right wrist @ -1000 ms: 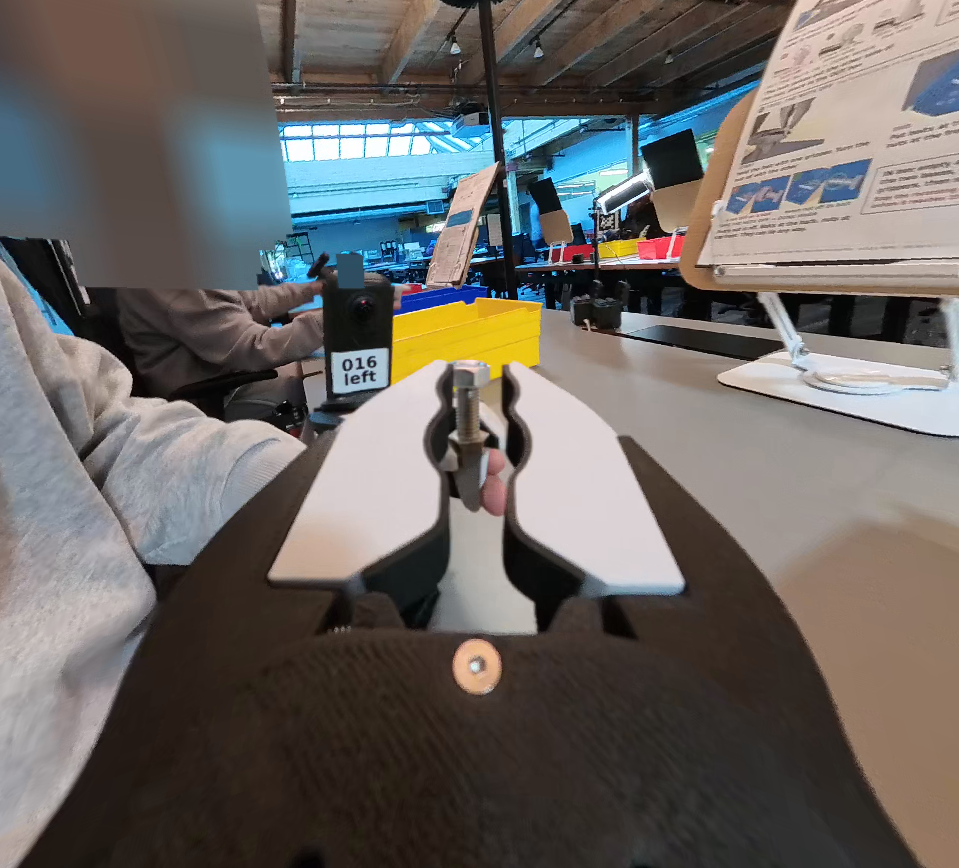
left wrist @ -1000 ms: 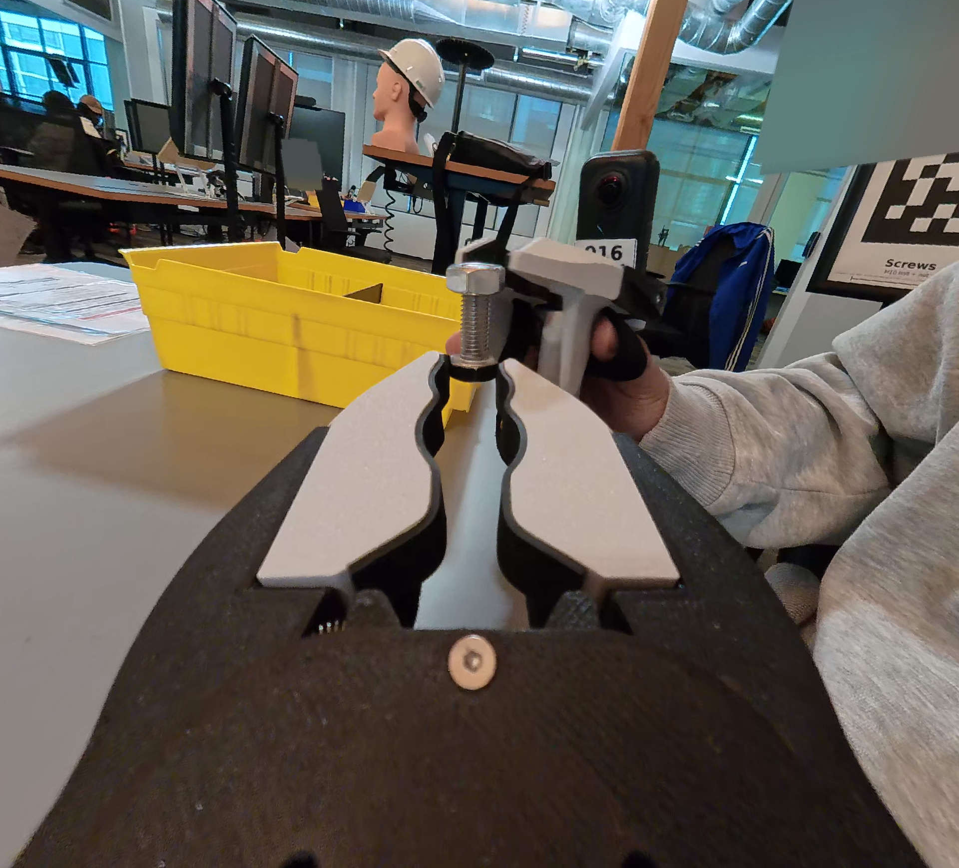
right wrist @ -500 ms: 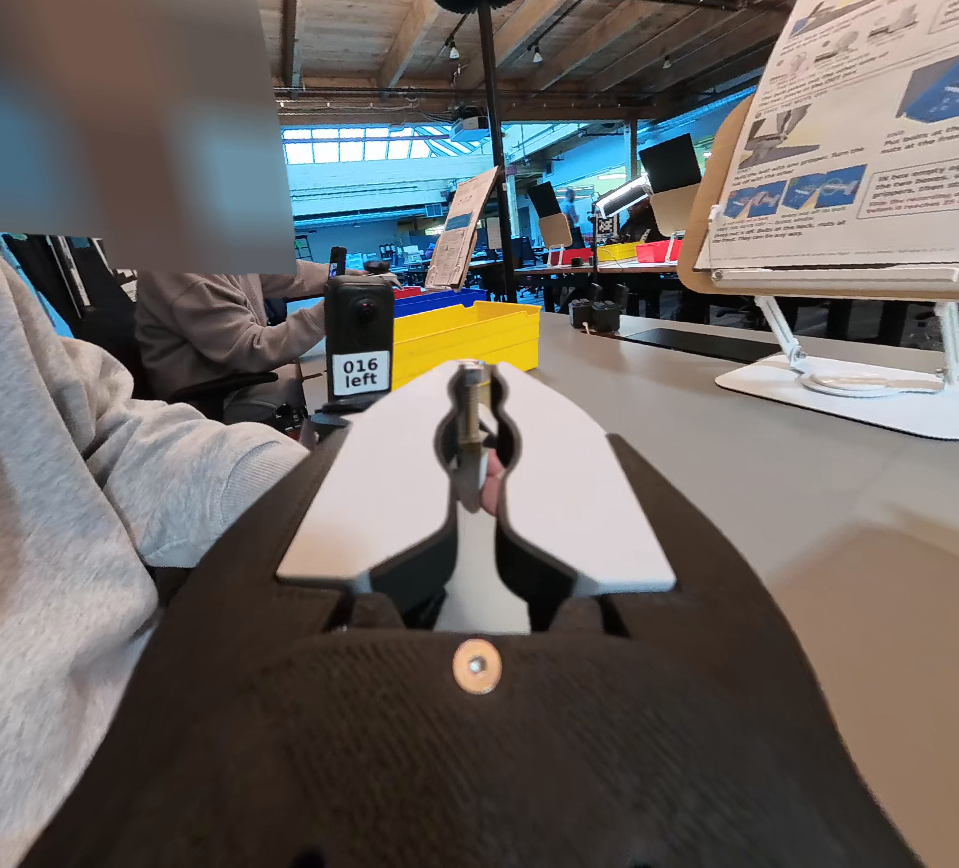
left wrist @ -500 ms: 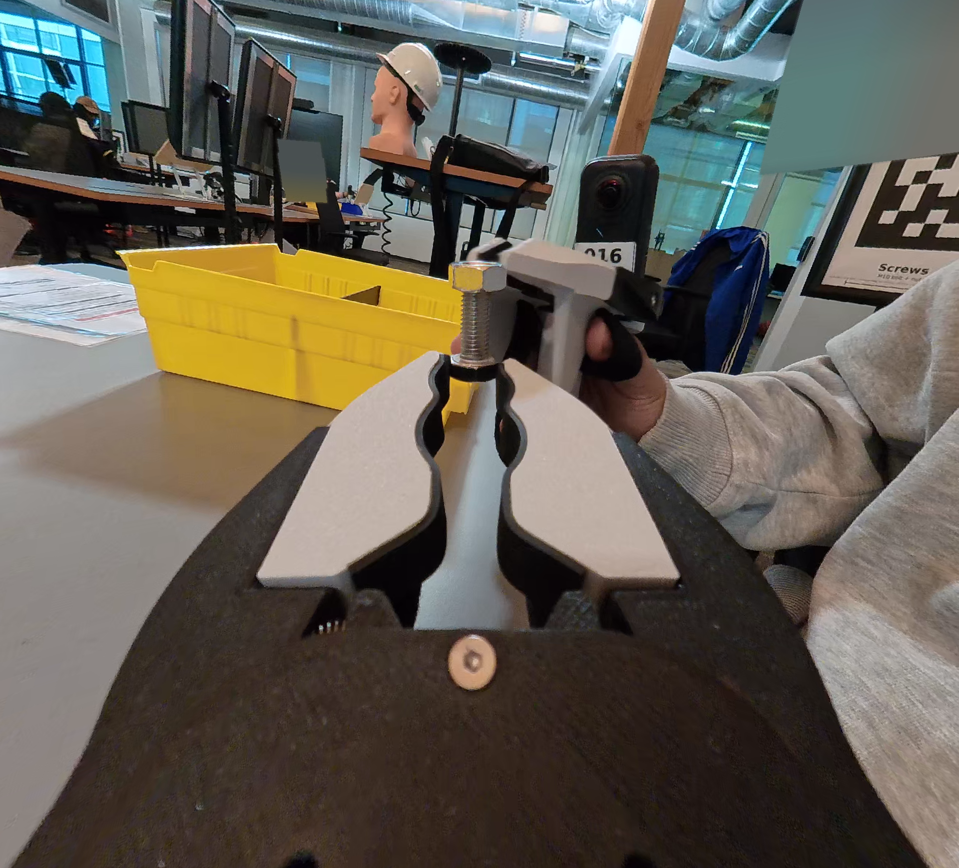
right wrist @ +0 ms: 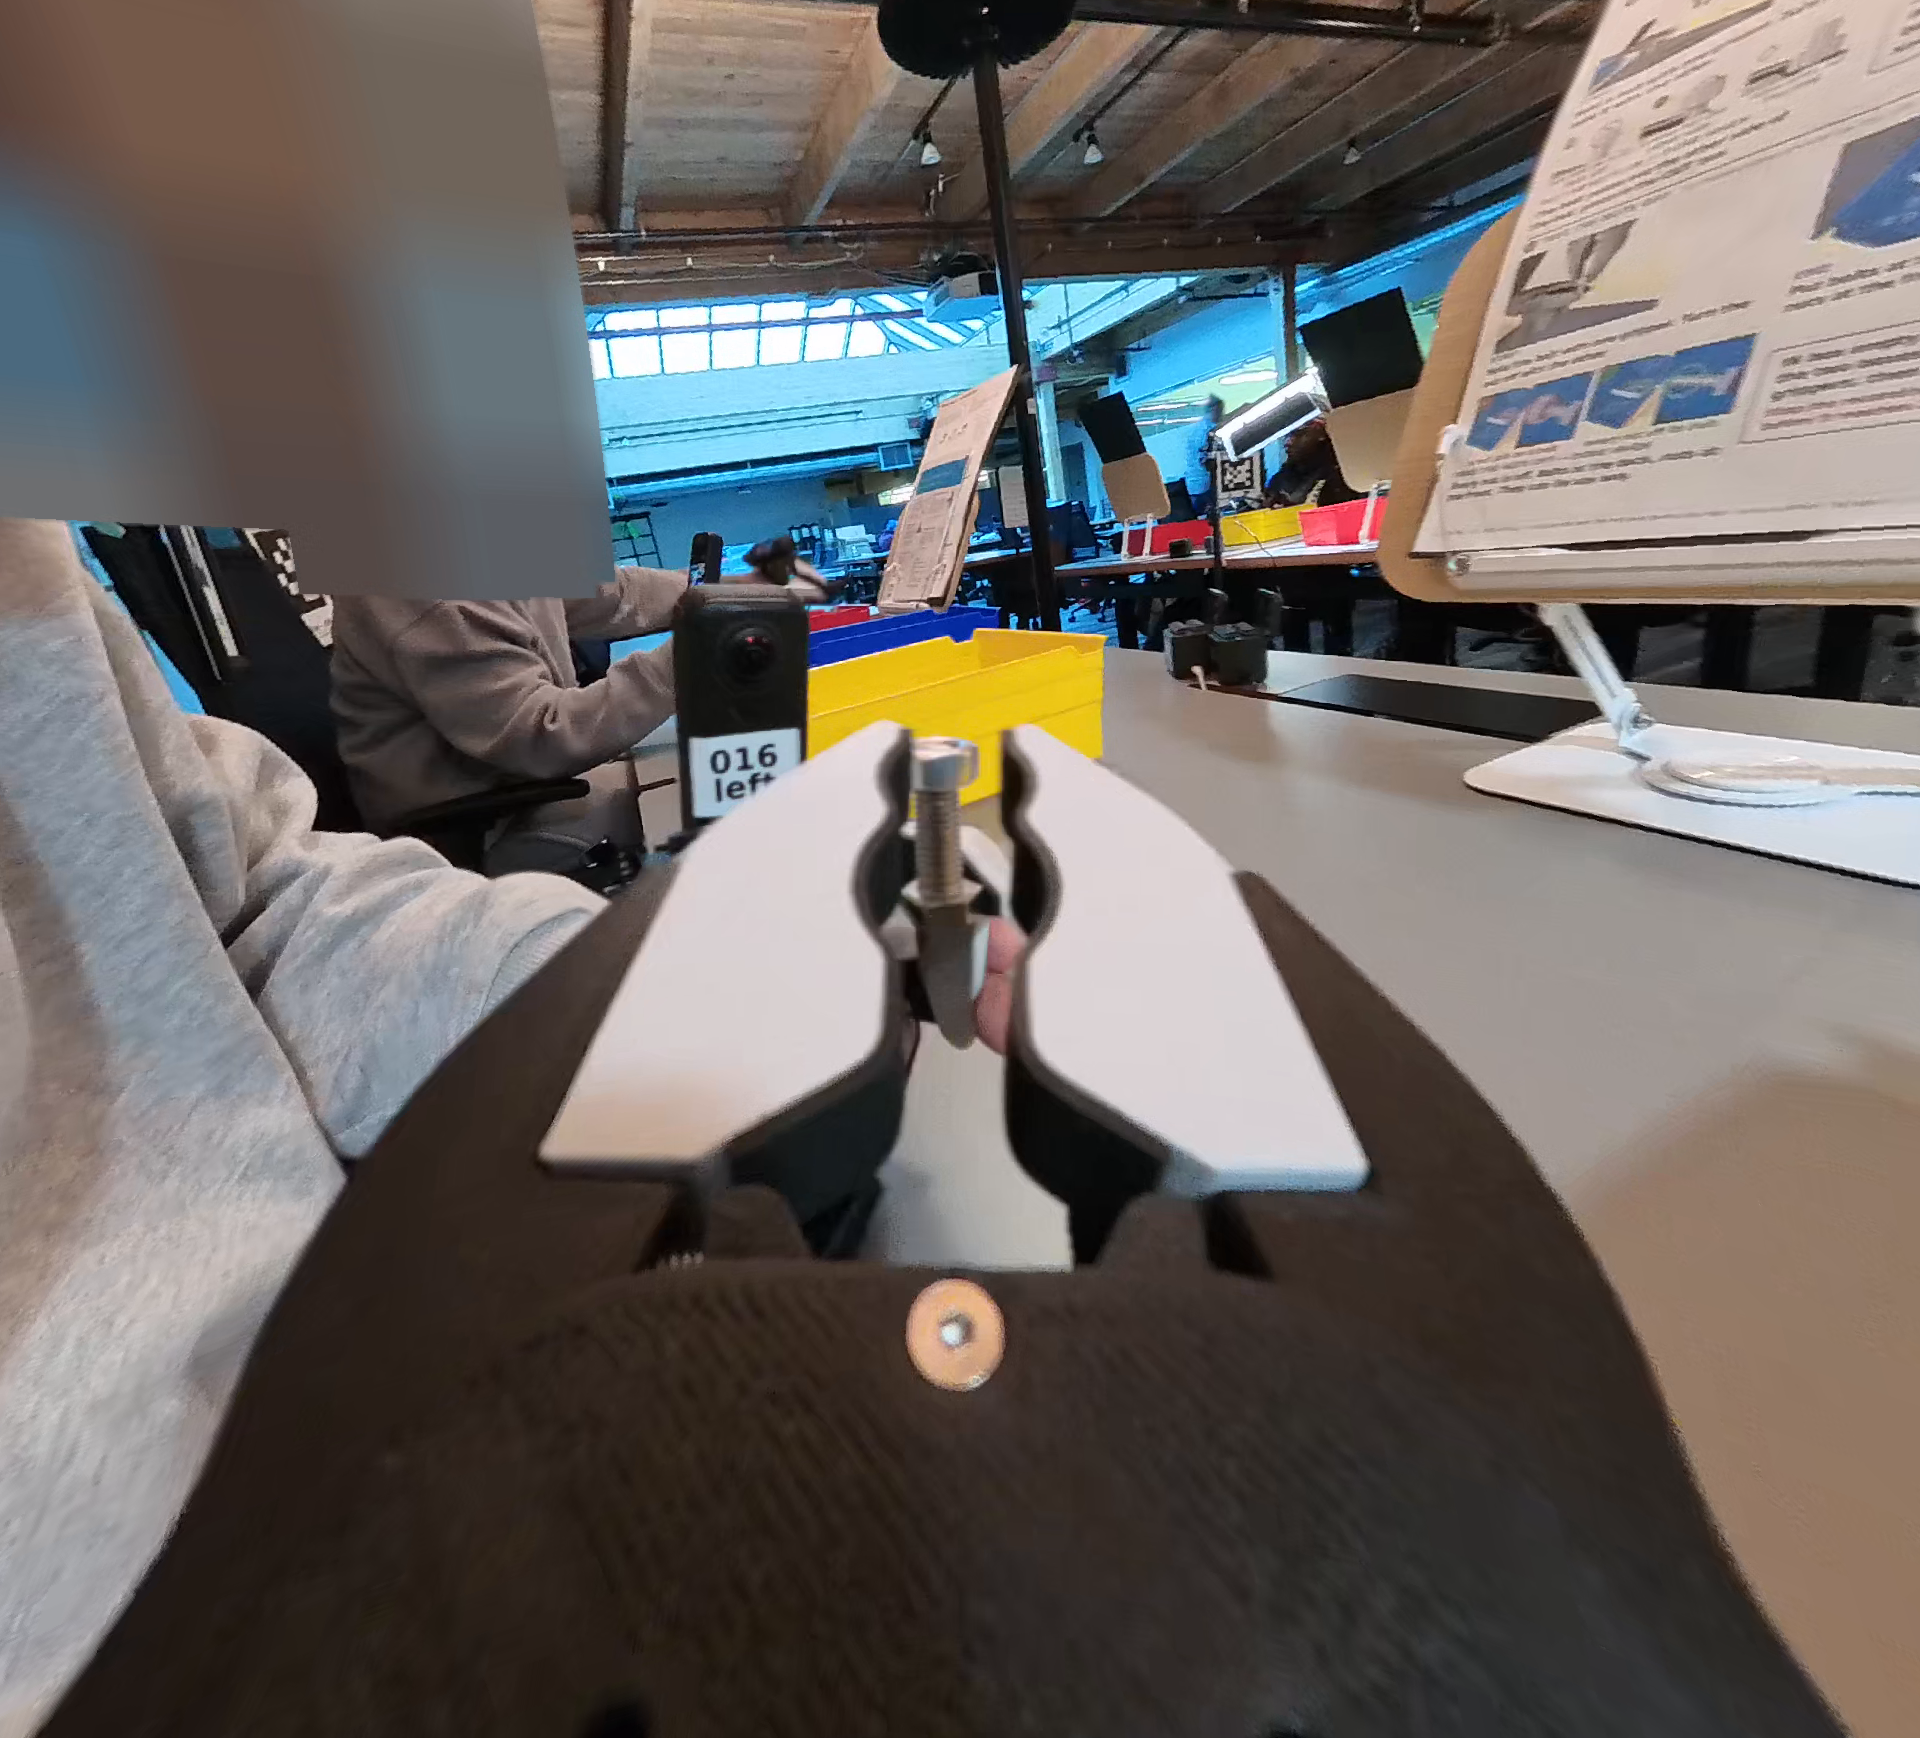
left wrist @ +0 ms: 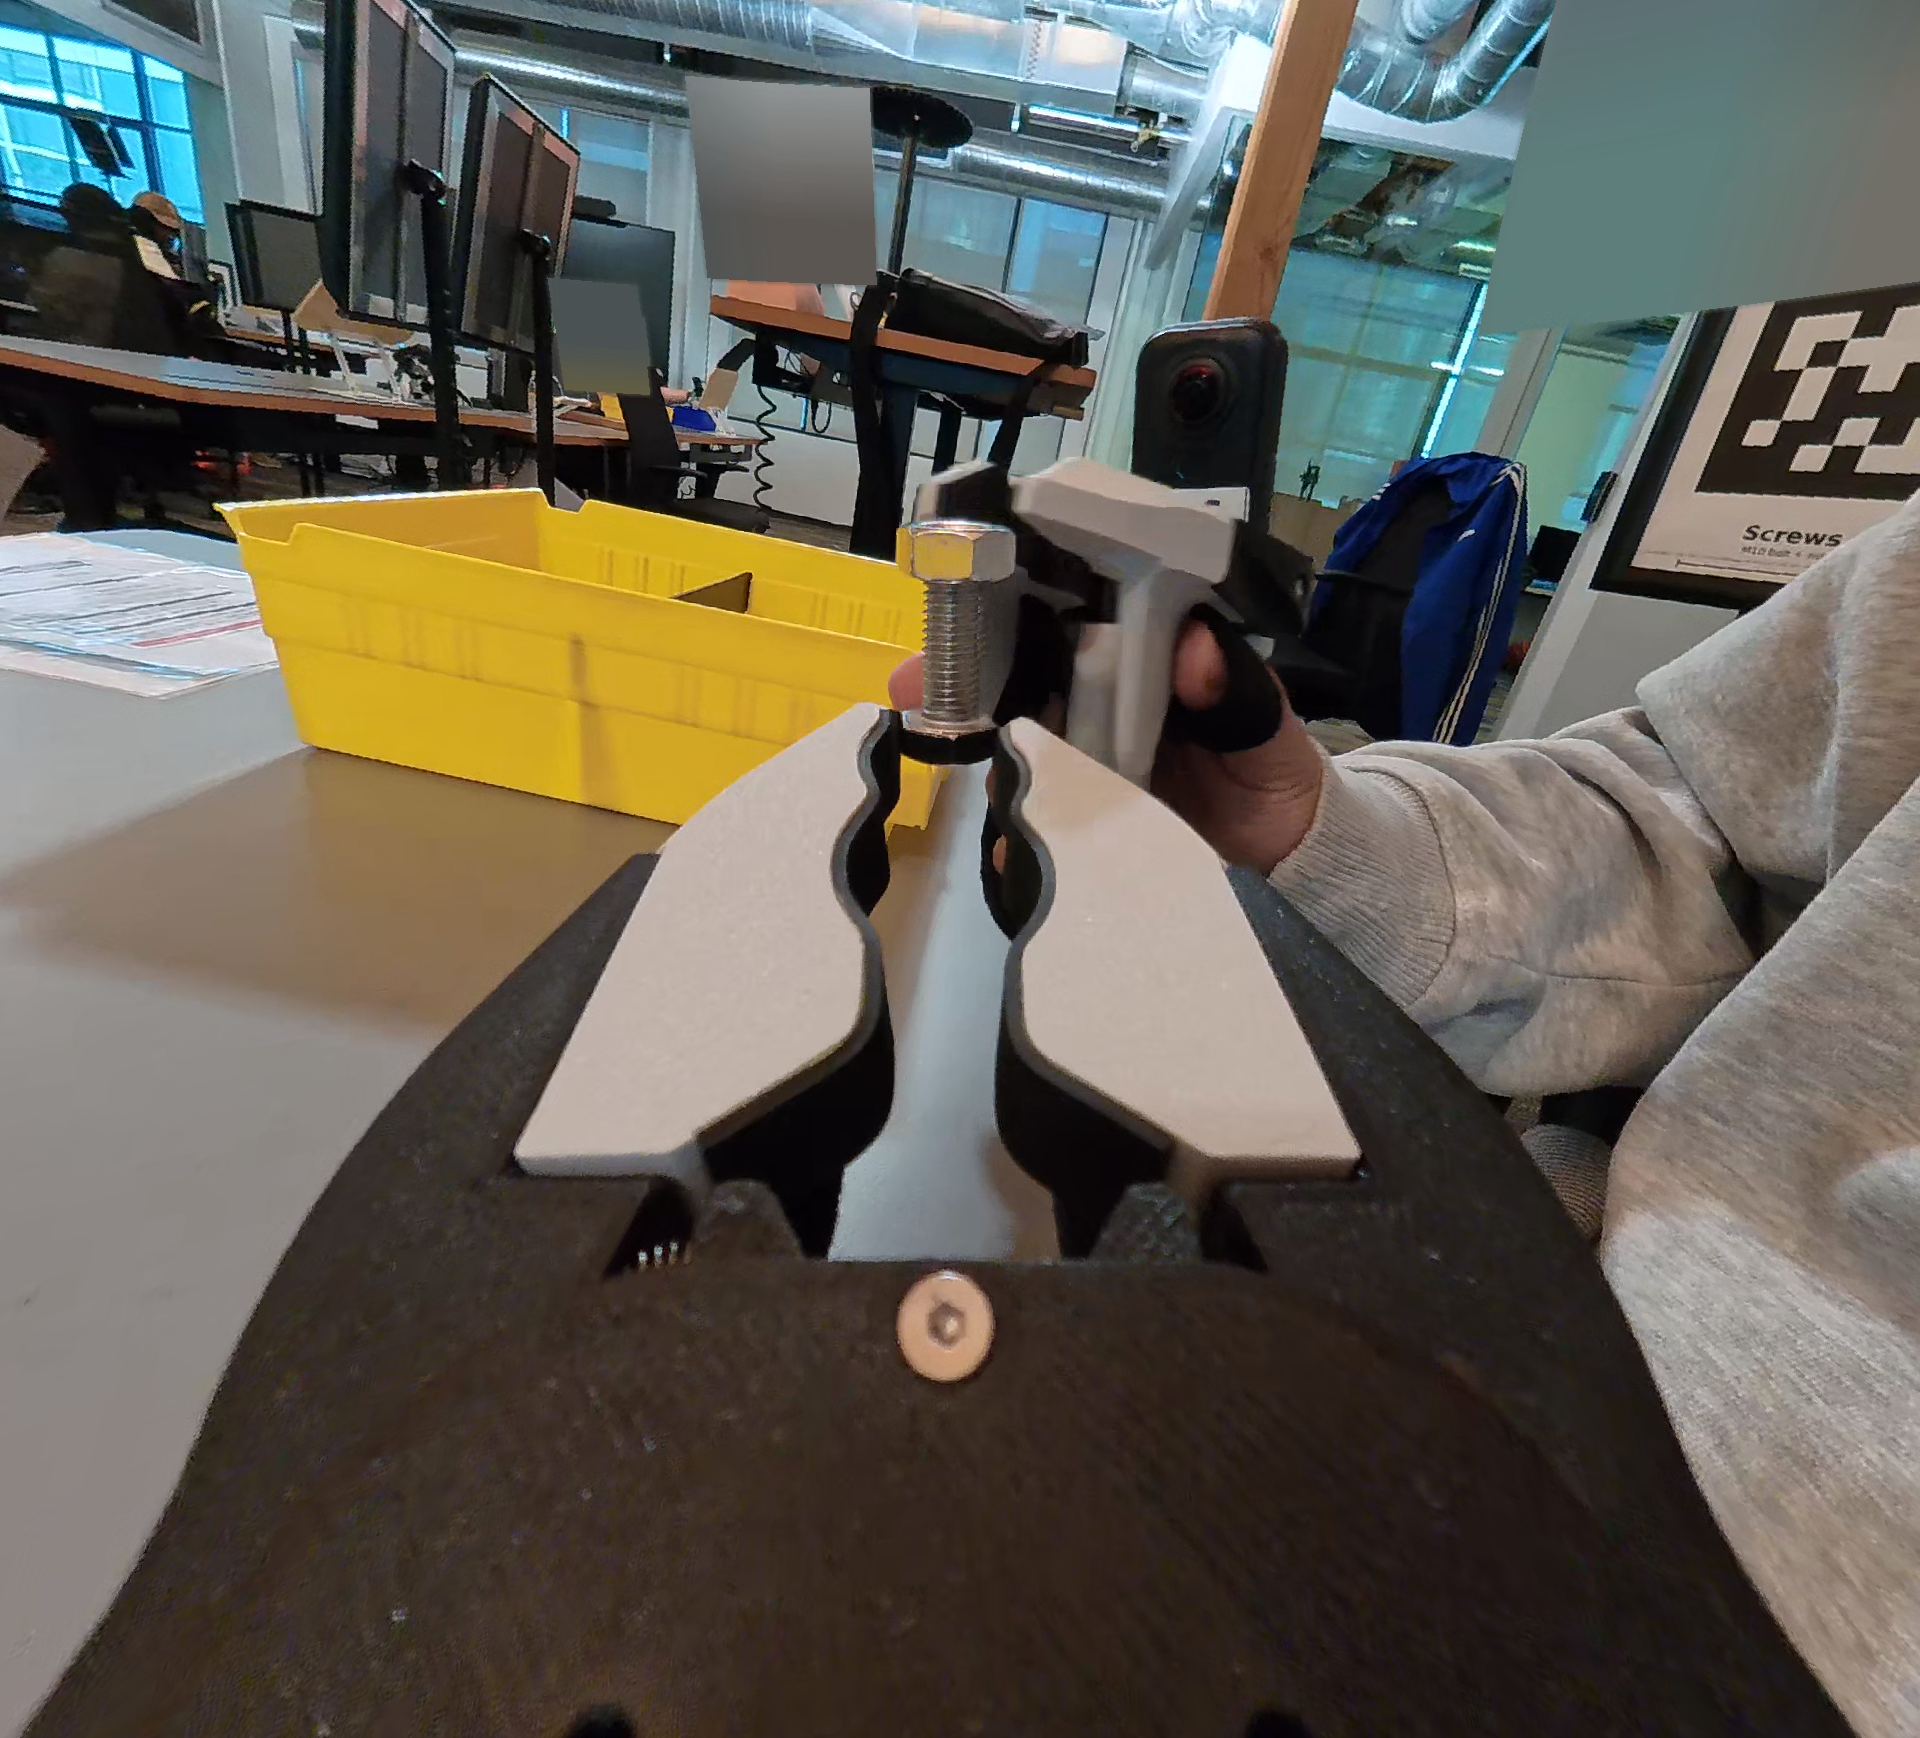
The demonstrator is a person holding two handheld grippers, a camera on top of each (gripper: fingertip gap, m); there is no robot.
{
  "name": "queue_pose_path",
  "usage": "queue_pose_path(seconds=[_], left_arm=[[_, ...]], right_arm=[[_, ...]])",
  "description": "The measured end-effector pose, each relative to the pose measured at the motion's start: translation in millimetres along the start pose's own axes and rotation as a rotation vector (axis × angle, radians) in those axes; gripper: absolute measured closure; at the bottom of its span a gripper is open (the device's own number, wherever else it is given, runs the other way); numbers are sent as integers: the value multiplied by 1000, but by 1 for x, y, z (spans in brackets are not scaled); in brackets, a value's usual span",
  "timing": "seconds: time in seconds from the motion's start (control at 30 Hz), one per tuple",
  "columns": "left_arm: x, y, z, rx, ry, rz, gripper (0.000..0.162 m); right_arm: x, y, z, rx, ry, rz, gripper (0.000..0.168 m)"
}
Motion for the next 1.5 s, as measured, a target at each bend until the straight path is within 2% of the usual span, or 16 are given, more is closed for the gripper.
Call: queue_pose_path(seconds=[0.07,0.13,0.23,0.27,0.43,0.47,0.53,0.6,0.7,1.23,1.37,1.5], left_arm=[[0,0,0,0,2,-1,146],[0,-1,-1,1,3,-4,146],[0,-1,0,2,2,-1,146],[0,0,0,-4,-3,-2,146],[-1,0,0,-8,-5,-3,146],[-1,0,0,-7,-3,-2,146],[0,0,-1,-6,2,-1,146],[0,0,-1,-2,7,-1,146],[1,-2,-1,5,7,-5,146],[-2,-3,2,-35,-46,-56,145],[-2,-3,3,-53,-63,-62,146],[-1,-2,2,-47,-42,-45,145]], right_arm=[[5,4,-2,-6,25,15,138],[9,6,-5,-20,51,12,138],[6,4,-5,-44,68,-11,157],[4,2,-4,-37,67,-23,168],[0,-2,-2,-12,30,-27,168],[1,0,-2,-18,30,-12,164],[5,4,-2,-21,37,9,143],[9,7,-4,-20,50,15,137],[9,6,-6,-45,74,-16,152],[6,3,-4,14,34,32,150],[1,-4,-3,32,29,-6,158],[2,3,0,36,-4,60,143]])
Point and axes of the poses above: each gripper's, where its closed fingertips meet, x out along the fingers, z out of its top, y = z × x across the jaws, the point moved 7 cm from there along -x, back along the fingers, and after that the axes turned 11 degrees about y, right-handed, at the moved point
